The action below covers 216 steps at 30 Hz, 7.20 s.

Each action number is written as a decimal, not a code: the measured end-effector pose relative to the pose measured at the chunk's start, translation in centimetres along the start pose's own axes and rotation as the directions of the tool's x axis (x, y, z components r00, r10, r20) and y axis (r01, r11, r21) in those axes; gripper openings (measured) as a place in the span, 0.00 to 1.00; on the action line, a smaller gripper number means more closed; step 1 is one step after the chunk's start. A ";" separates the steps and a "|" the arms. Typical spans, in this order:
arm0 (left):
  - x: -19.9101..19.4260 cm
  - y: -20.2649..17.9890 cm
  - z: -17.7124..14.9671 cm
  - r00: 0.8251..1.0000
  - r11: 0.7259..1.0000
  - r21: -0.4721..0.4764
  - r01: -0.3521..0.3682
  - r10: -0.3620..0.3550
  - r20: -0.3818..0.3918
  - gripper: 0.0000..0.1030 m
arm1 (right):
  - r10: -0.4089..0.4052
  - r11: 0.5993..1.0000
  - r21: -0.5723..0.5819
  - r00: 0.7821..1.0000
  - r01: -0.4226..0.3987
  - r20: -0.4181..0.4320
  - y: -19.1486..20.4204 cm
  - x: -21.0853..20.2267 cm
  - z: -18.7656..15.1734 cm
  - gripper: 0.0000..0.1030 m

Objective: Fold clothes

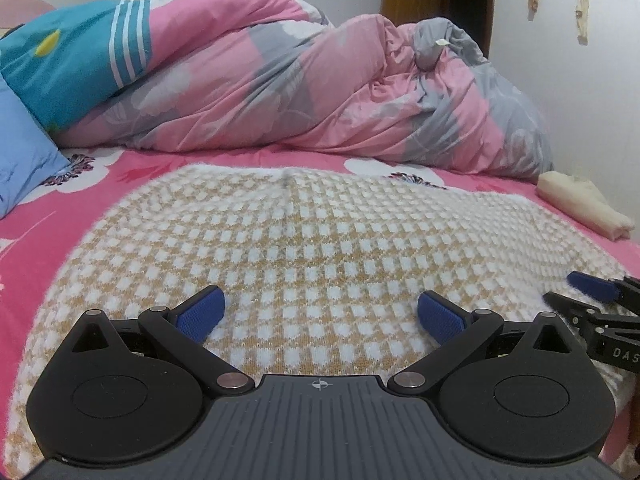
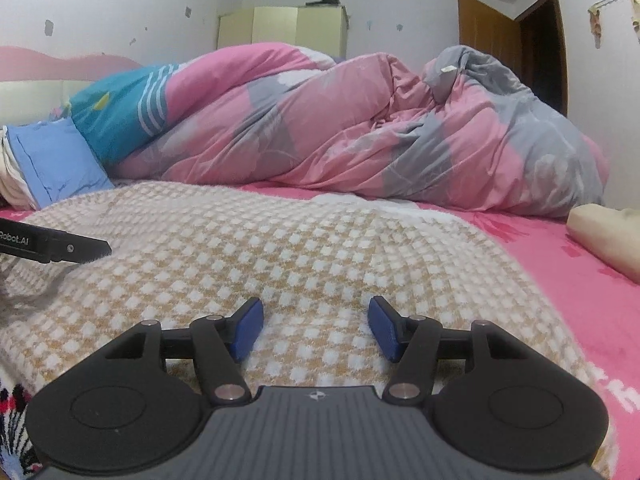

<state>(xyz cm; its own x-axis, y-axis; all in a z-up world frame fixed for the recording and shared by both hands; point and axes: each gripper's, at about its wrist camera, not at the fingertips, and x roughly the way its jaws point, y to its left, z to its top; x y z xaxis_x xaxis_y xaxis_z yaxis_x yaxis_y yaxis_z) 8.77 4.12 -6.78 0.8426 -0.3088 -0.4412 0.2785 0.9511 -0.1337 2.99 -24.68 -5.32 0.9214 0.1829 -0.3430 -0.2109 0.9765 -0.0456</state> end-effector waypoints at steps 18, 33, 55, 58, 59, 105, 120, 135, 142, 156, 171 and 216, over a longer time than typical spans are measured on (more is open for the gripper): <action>-0.2 -0.6 1.9 0.991 0.997 -0.037 -0.061 0.056 -0.118 1.00 | -0.018 0.999 0.024 0.981 0.023 -0.192 0.7 0.0 3.5 1.00; 0.4 -0.9 2.6 0.980 0.996 -0.029 -0.086 0.079 -0.183 1.00 | -0.012 0.999 0.027 0.981 0.017 -0.193 0.9 -1.6 5.6 1.00; 5.0 1.0 5.0 0.990 0.998 -0.002 -0.059 0.058 -0.129 0.99 | 0.185 0.983 0.044 0.964 -0.180 -0.193 3.0 1.5 6.1 0.62; 5.4 1.4 4.1 0.992 0.999 -0.009 -0.044 0.043 -0.117 1.00 | 0.099 0.995 0.018 0.984 -0.097 -0.150 2.1 1.8 7.4 0.59; 5.4 1.4 4.2 0.991 0.999 -0.005 -0.044 0.044 -0.125 1.00 | 0.081 0.997 -0.003 0.979 -0.083 -0.186 2.0 2.9 6.8 0.58; 7.7 1.8 5.2 0.994 1.000 0.023 -0.016 0.018 -0.105 1.00 | -0.033 0.998 0.046 0.957 0.048 -0.289 -2.2 14.1 7.3 0.34; 13.1 2.9 7.9 0.977 0.997 -0.078 0.013 -0.029 -0.211 1.00 | -0.040 0.996 0.070 0.963 0.061 -0.266 -2.2 13.6 7.0 0.34; 12.3 2.5 8.1 0.976 0.998 -0.051 -0.022 0.011 -0.216 1.00 | 0.057 0.997 0.058 0.978 -0.046 -0.202 2.2 10.3 6.6 0.33; 5.1 -0.9 7.5 0.994 0.989 0.147 0.021 -0.005 -0.112 1.00 | 0.087 0.992 0.106 0.980 -0.068 -0.181 1.3 10.1 6.2 0.32; 4.5 -1.2 3.2 0.993 0.989 0.141 -0.032 0.047 -0.105 1.00 | 0.062 0.996 0.066 0.988 -0.053 -0.141 3.3 3.7 6.6 0.34; -1.1 -3.8 0.4 0.998 0.983 0.181 0.034 -0.024 -0.060 1.00 | 0.042 0.999 0.000 0.990 -0.042 -0.132 4.1 0.8 2.3 0.36; -3.1 -0.7 1.5 0.963 0.979 0.027 -0.201 0.203 -0.179 1.00 | 0.089 0.994 -0.043 0.972 -0.100 -0.217 6.4 -5.4 3.1 0.39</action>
<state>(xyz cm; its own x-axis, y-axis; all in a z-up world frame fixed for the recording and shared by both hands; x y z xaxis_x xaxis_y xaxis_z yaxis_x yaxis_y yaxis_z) 6.68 4.43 -4.02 0.7851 -0.1027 -0.6108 0.1154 0.9931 -0.0186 -2.30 -19.09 -0.82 0.8059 0.2397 -0.5413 -0.3162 0.9473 -0.0512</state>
